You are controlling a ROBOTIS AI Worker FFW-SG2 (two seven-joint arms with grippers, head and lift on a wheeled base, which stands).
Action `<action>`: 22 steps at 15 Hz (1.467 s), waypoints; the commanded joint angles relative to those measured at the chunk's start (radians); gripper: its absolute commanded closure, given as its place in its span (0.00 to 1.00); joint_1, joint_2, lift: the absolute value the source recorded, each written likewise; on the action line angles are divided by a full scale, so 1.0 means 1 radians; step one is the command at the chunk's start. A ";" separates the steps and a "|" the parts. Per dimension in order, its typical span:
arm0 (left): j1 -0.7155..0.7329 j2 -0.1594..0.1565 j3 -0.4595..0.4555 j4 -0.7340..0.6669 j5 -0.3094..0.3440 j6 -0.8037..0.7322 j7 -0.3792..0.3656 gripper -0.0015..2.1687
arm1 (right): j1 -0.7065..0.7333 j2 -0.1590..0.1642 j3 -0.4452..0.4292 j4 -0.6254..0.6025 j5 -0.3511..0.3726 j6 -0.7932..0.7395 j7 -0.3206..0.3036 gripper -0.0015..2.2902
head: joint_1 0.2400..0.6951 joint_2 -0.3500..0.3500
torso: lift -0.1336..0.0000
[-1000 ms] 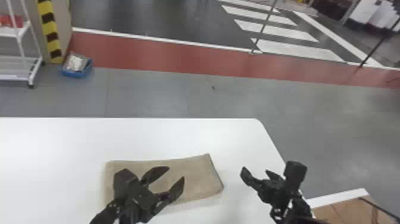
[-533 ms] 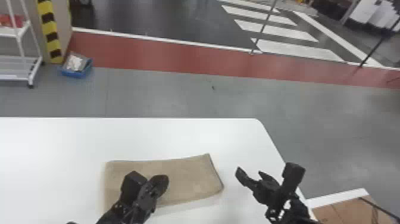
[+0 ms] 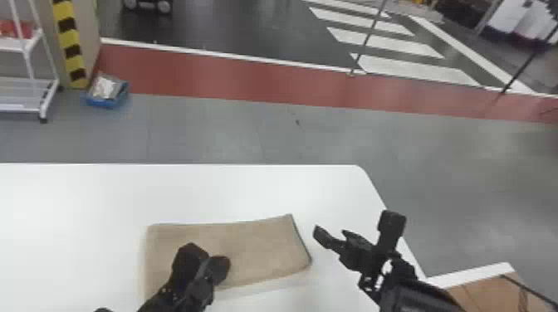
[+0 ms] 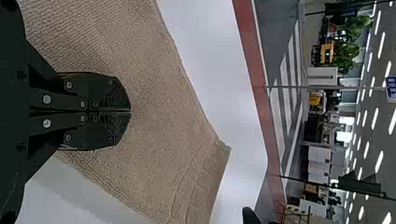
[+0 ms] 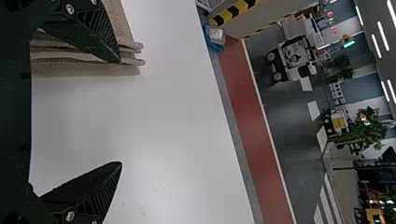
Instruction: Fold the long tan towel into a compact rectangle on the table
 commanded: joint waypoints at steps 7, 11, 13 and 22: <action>0.000 -0.003 0.001 -0.012 -0.002 0.000 0.003 0.86 | -0.070 0.001 0.123 0.029 0.103 0.160 -0.009 0.10 | 1.00 0.00 | 1.00; 0.005 -0.003 0.001 -0.023 -0.003 0.000 0.001 0.86 | -0.109 -0.009 0.130 0.068 0.143 0.252 -0.009 0.14 | 1.00 0.00 | 1.00; 0.014 -0.003 -0.001 -0.029 -0.003 0.000 -0.002 0.86 | -0.120 -0.011 0.131 0.082 0.159 0.265 -0.009 0.14 | 1.00 0.00 | 1.00; 0.049 0.000 0.001 -0.084 -0.006 0.031 -0.003 0.87 | -0.084 -0.005 0.162 0.017 0.146 0.332 0.037 0.26 | 1.00 0.00 | 1.00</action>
